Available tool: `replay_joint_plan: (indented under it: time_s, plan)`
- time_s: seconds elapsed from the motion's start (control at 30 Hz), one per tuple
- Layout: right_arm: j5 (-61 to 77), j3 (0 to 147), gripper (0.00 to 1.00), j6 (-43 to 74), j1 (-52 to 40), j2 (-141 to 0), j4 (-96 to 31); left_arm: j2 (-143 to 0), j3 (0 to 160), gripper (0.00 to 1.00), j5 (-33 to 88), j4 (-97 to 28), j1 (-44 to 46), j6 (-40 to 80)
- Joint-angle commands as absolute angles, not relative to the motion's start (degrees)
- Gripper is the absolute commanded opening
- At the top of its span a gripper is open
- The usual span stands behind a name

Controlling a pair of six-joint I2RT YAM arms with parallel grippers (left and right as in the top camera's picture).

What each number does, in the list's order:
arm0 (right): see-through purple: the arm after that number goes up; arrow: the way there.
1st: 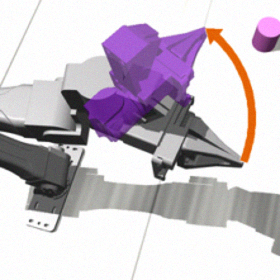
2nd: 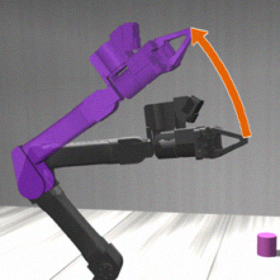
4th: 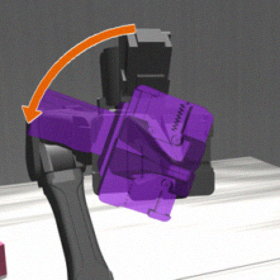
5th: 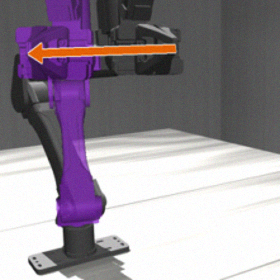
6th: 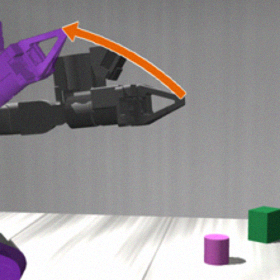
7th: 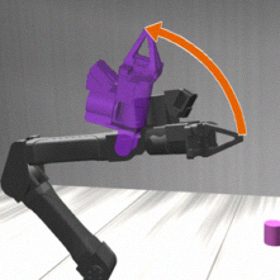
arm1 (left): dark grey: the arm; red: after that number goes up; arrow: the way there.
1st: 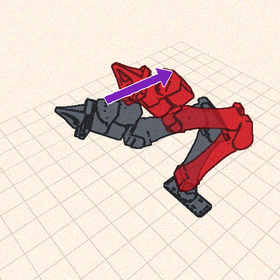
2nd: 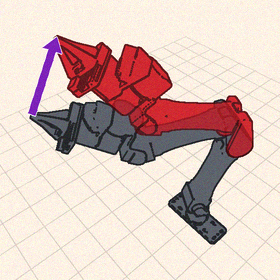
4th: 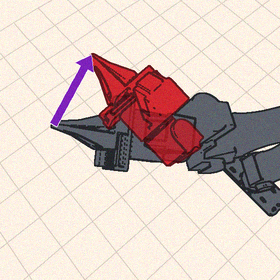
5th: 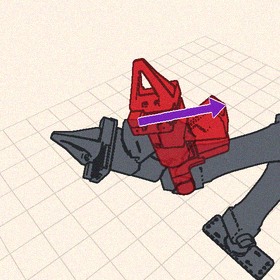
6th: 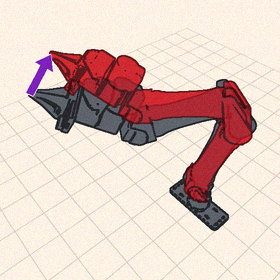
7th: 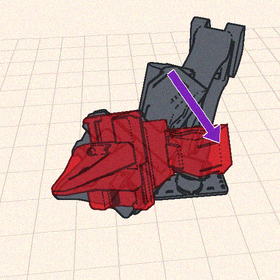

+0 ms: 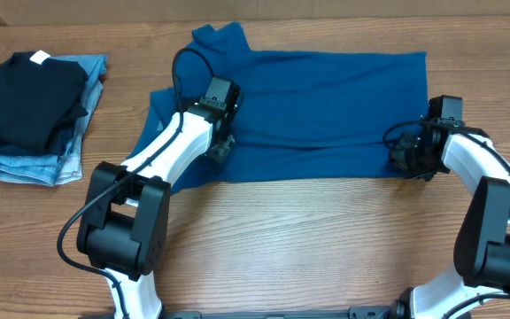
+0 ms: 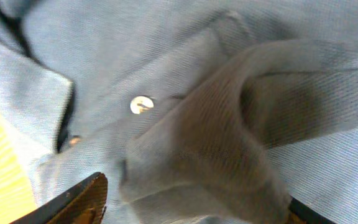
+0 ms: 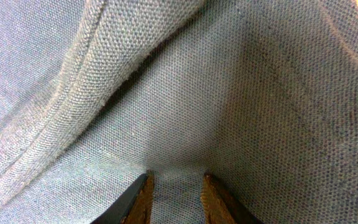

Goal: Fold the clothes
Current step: 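Pull the grasped fabric leftward with the left gripper while right holds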

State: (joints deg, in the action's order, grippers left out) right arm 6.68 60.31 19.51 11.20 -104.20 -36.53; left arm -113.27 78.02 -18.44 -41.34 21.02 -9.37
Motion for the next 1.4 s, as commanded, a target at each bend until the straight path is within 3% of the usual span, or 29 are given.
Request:
replay_joint_plan:
  time_s: [0.0, 0.4, 0.5, 0.57, 0.7, 0.77, 0.83, 0.9, 1.13, 1.37]
  plan:
    - [4.62, 59.94, 0.32, 19.49, 11.25, -104.97, -36.53, -113.51, 77.62, 0.72, -23.51, -40.4, 21.34, -8.56]
    - [4.62, 59.94, 0.33, 19.49, 11.25, -104.97, -36.67, -113.51, 77.62, 0.74, -30.92, -30.28, 19.46, -10.79]
    - [4.62, 59.94, 0.33, 19.49, 11.25, -104.97, -36.67, -113.51, 78.11, 0.71, -32.14, -26.5, 16.73, -10.13]
    - [4.62, 59.94, 0.34, 19.49, 11.25, -104.97, -36.67, -113.51, 80.09, 0.72, -32.14, -28.62, 15.03, -9.23]
    - [4.62, 59.94, 0.34, 19.49, 11.25, -104.97, -36.64, -113.51, 87.83, 0.82, -31.38, -38.7, 12.47, -5.5]
    - [4.62, 59.96, 0.34, 19.49, 11.25, -104.97, -36.62, -113.49, 92.97, 0.84, -23.92, -44.73, 11.18, -4.05]
    - [4.62, 59.96, 0.35, 19.49, 11.25, -104.97, -36.64, -113.49, 95.85, 0.82, -19.33, -49.12, 11.14, -3.99]
    - [4.62, 59.94, 0.35, 19.49, 11.25, -104.97, -36.64, -113.49, 97.67, 0.73, -18.17, -54.19, 11.44, -2.44]
    - [4.64, 59.94, 0.4, 19.51, 11.25, -104.97, -36.6, -113.54, 93.8, 0.78, -18.26, -66.32, 11.6, -2.5]
    - [4.89, 59.94, 0.41, 19.53, 11.25, -104.97, -36.49, -113.54, 84.71, 0.81, -16.64, -62.61, 12.62, -13.39]
